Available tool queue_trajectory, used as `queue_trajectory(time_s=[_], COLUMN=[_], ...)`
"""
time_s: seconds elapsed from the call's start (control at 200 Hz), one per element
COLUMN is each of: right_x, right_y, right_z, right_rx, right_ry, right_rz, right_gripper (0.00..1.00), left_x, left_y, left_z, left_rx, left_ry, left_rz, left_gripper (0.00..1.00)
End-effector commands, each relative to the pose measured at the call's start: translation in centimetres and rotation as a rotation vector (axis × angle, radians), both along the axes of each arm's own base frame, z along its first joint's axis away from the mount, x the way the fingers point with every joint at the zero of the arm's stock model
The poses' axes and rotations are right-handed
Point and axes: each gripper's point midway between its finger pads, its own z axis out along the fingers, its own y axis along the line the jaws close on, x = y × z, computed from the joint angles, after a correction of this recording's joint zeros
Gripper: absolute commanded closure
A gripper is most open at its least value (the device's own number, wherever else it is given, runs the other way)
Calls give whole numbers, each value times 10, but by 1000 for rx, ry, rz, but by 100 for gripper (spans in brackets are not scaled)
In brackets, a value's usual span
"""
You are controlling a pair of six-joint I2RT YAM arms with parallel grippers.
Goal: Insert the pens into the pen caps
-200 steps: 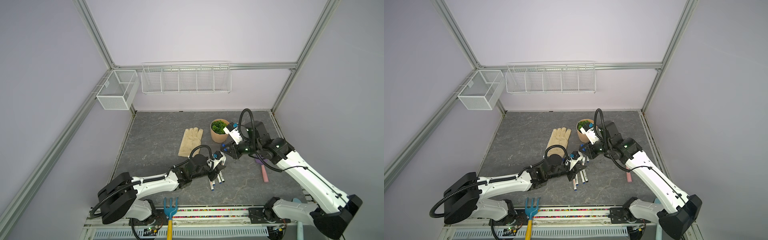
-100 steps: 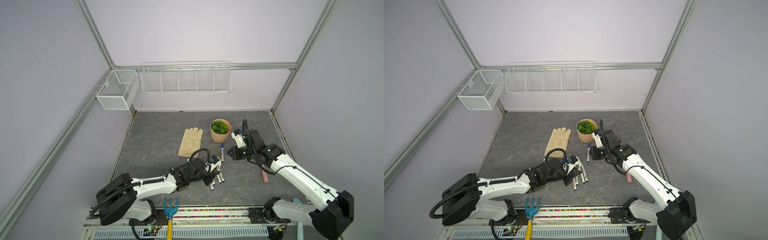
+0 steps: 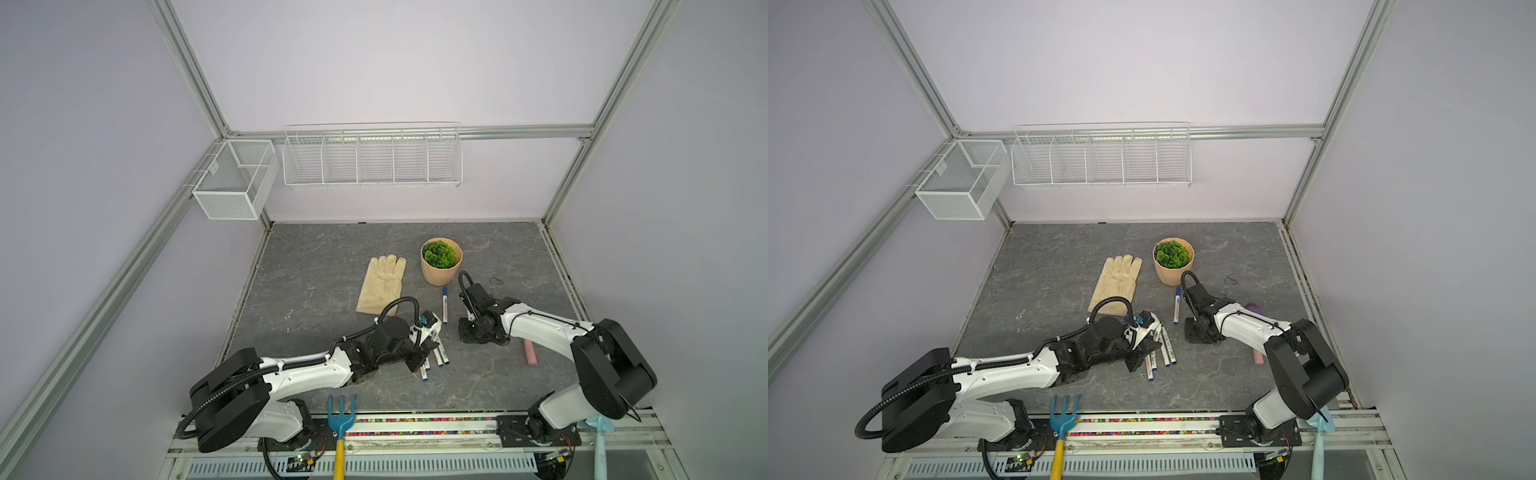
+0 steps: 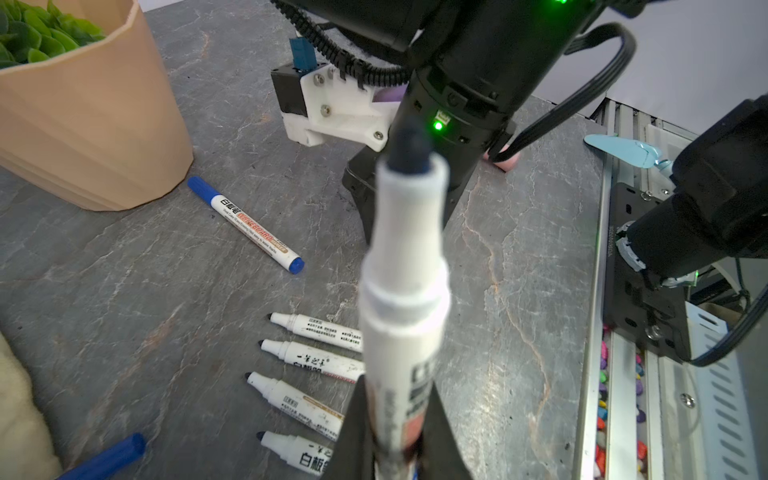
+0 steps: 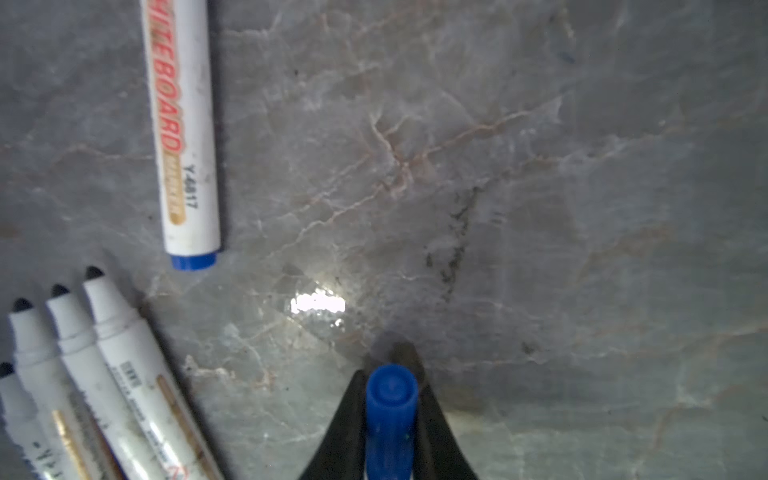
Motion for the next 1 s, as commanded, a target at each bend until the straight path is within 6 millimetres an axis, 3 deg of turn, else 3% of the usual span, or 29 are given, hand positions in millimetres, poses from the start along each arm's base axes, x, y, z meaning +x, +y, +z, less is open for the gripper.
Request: queue_trajectory(time_s=[0.0,0.14,0.305,0.515,0.54,0.665,1.0], right_x=[2,5,10,15,24,28,22], right_y=[-4,-4,-1,0,4,3,-2], right_z=[-10,-7,-5,-8,-1,-2,-8], right_rx=[-17,-16,-17,-45,-40,-67,-140], right_ry=[17,18,16,24,2,0,20], right_rz=[-47,-51,-34,2,7,27,75], right_gripper=[69,62,61,62,63,64,70], left_x=[3,4,4,5,5,5,6], left_y=[-1,0,0,-1,-1,-1,0], left_z=[13,13,11,13,12,11,10], left_rx=[-17,-17,-12,-12,-11,-7,-6], left_ry=[-27,-28,-27,-29,-28,-24,-21], left_rz=[12,18,19,20,20,23,30], left_gripper=[100,100,100,100,100,100,100])
